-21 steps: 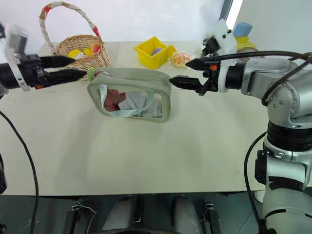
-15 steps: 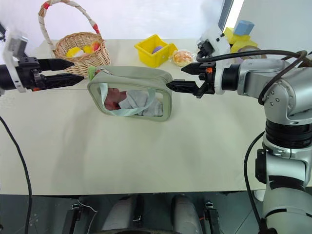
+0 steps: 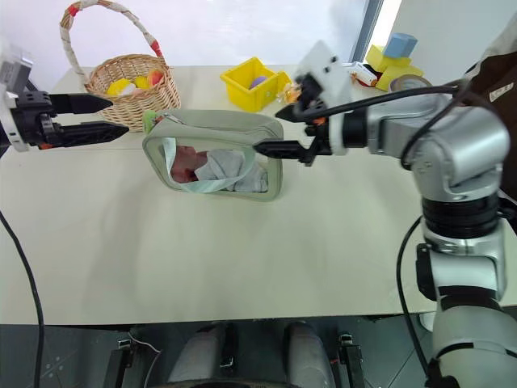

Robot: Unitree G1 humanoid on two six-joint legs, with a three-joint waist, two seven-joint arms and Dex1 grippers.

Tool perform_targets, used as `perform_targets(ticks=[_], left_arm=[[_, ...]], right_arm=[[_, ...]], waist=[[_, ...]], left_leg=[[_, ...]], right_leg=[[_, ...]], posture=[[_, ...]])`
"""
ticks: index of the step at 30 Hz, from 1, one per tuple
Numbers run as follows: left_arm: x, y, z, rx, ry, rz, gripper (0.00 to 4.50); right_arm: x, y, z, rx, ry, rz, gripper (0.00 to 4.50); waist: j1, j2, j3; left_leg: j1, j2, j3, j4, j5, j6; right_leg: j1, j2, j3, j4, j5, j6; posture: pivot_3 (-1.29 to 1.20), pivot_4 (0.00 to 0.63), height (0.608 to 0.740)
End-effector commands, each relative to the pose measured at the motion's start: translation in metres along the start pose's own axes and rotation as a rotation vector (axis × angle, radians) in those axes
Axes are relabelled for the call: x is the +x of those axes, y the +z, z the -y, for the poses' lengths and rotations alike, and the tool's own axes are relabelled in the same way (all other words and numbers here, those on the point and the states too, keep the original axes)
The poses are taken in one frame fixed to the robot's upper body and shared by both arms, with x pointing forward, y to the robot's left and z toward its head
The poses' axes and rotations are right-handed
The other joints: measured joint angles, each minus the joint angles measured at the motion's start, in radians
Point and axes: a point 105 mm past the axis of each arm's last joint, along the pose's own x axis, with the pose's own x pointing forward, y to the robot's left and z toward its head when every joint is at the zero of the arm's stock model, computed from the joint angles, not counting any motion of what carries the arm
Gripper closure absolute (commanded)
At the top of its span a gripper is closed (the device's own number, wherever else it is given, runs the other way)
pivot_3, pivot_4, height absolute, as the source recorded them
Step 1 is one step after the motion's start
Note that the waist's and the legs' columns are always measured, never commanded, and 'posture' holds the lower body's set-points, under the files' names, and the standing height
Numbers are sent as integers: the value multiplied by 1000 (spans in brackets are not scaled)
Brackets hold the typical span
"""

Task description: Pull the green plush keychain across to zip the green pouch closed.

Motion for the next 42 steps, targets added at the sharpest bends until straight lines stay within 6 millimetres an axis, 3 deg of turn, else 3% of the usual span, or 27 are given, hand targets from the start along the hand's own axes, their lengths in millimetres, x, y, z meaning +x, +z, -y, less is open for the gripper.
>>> perform_targets(ticks=[1, 7, 8, 10, 13, 14, 17, 18, 22, 30, 34, 38, 42], left_arm=[[-5, 13, 7, 54, -3, 28, 12], [-2, 15, 16, 56, -9, 48, 12], [-3, 13, 18, 55, -8, 45, 0], [-6, 14, 20, 58, 1, 42, 0], [-12, 16, 17, 53, 38, 53, 0], [-13, 15, 15, 49, 53, 54, 0], [-15, 12, 12, 47, 72, 50, 0], [-17, 12, 12, 49, 75, 48, 0], [-21, 14, 8, 52, 105, 58, 0], [-13, 11, 13, 48, 75, 57, 0], [-12, 10, 8, 46, 83, 60, 0], [-15, 6, 2, 34, 105, 52, 0], [-26, -4, -13, 21, 165, 35, 0]], right_arm=[[22, 17, -7, -127, 15, 36, 55], [54, -9, 0, -269, 7, -54, 55], [57, -12, 1, -298, 12, -63, 287], [58, -14, 2, -332, 18, -68, 878], [58, -12, 3, -368, 28, -61, 2414], [58, -11, 3, -389, 35, -53, 2697], [57, -8, 1, -438, 60, -29, 4204], [53, -5, 1, -467, 74, -10, 4480], [38, -9, 3, -515, 124, 2, 4480], [48, -26, -9, -443, 155, -22, 4480], [42, -19, -12, -367, 160, -2, 2957], [22, -8, -7, -372, 124, 10, 903], [3, -1, 2, -366, 56, 6, 903]], waist=[[0, 0, 0], [9, -2, 0], [7, -2, 0], [5, -2, 0], [4, -2, 0], [4, -2, 0], [2, -2, 0], [2, -2, 0], [6, -3, 1], [0, -3, 0], [1, -3, 0], [7, -3, 1], [9, -3, 0]], left_leg=[[0, 0, 1, 0, 0, 0], [-1, -1, 1, 3, 0, 0], [-1, -1, 1, 3, 0, 0], [-1, 0, 1, 3, 0, 0], [-1, 0, 1, 2, 1, -1], [-1, 0, 1, 2, 1, -2], [-1, 0, 1, 2, 1, -2], [-1, 0, 1, 2, 1, -2], [-1, 0, 2, 2, 1, -2], [0, 0, 2, 3, 2, -4], [0, 0, 2, 2, 2, -4], [0, 0, 3, 2, 2, -4], [0, 0, 2, 3, 2, -3]], right_leg=[[-1, 0, 0, 2, 0, 0], [-2, -1, 0, 6, 0, 0], [-2, -1, 0, 6, 0, 0], [-3, -1, 0, 6, 0, 0], [-3, -1, 0, 7, 0, 0], [-3, 0, 0, 7, 0, 0], [-3, -1, 0, 7, 0, 0], [-3, -1, 0, 7, 0, 0], [-3, -1, 0, 7, 0, 0], [-3, -1, 0, 8, 0, 0], [-3, 0, 0, 8, 0, 0], [-3, -1, 0, 8, 0, 0], [-3, -1, 0, 8, 0, 0]], posture=[[0, 150, 739], [0, 150, 739], [0, 150, 739], [0, 150, 739], [0, 150, 739], [0, 150, 739], [0, 150, 739], [0, 150, 739], [0, 150, 739], [0, 150, 739], [0, 150, 739], [0, 150, 739], [0, 150, 739]])
